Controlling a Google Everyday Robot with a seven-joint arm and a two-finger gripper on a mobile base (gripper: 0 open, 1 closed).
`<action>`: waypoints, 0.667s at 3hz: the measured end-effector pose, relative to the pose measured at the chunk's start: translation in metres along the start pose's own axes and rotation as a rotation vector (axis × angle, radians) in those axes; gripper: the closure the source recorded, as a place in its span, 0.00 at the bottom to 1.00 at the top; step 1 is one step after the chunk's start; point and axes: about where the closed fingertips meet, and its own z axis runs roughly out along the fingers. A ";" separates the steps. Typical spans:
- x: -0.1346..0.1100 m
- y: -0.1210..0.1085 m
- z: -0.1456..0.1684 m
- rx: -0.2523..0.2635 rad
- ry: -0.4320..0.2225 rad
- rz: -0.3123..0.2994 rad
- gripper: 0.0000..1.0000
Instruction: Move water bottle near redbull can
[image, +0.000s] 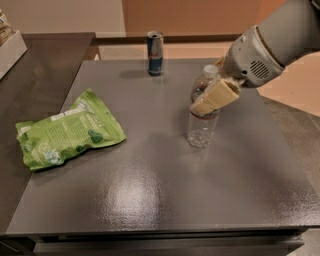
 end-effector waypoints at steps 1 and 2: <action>-0.020 -0.016 -0.004 0.051 -0.024 0.015 0.89; -0.039 -0.049 -0.006 0.128 -0.040 0.056 1.00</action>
Offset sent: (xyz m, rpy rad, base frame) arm 0.1108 0.0136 0.0527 0.0443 -0.1328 -0.2634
